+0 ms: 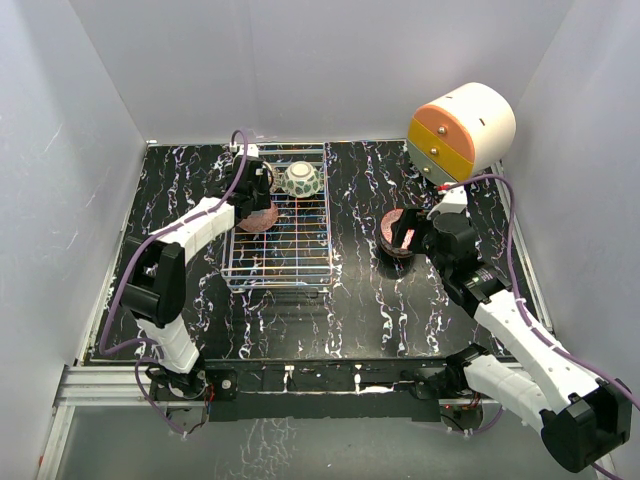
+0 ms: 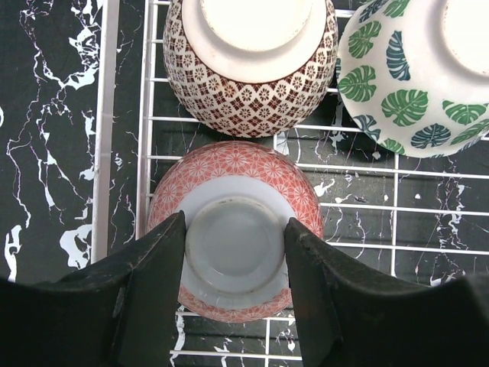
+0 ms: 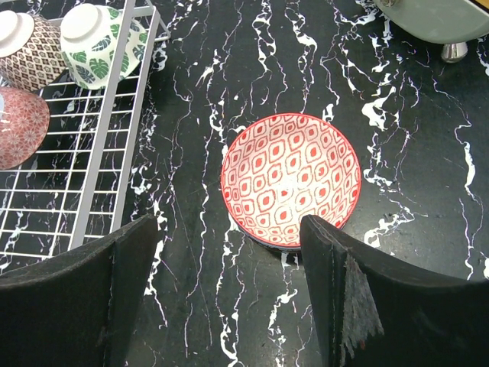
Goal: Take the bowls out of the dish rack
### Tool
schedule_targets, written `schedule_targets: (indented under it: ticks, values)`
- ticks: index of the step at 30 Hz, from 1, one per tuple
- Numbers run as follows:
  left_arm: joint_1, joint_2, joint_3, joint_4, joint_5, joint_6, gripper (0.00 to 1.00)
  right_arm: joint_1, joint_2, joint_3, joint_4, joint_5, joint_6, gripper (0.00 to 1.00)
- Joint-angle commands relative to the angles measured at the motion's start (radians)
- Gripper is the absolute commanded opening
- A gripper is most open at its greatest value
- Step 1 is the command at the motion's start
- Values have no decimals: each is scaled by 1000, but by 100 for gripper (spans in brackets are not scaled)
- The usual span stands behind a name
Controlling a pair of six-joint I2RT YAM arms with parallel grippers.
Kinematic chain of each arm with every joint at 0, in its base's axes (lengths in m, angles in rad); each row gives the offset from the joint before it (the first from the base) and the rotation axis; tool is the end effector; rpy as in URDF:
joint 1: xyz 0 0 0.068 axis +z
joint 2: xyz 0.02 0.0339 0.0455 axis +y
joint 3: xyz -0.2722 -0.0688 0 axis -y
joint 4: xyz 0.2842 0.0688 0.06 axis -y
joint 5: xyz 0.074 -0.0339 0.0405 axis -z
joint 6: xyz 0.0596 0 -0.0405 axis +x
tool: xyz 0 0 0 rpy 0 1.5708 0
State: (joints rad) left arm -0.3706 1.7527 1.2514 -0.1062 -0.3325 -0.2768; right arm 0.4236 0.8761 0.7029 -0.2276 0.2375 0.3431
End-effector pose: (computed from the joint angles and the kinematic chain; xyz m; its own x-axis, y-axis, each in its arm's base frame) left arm 0.4305 -0.1464 0.2229 -0.5371 -0.0684 -0.8407 -0.0564 0.9974 -0.0452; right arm 0.2405 0.0931 0.2813 -0.4029 0.1770 -0.8980 -0.0706 0.9722 0.2233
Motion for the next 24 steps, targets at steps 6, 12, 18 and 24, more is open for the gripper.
schedule_targets:
  ticks: [6, 12, 18, 24]
  values:
    - [-8, -15, 55, -83, 50, -30, 29, -2, -16, 5, 38, 10, 12, 77]
    - [-7, -25, 136, -159, 109, -68, 28, -3, -20, 7, 45, -23, 15, 77]
    - [2, -70, 171, -182, 177, -92, 28, -2, -21, 3, 68, -62, 24, 77]
    - [39, -122, 159, -167, 310, -162, 27, -2, 35, 48, 106, -172, 47, 77]
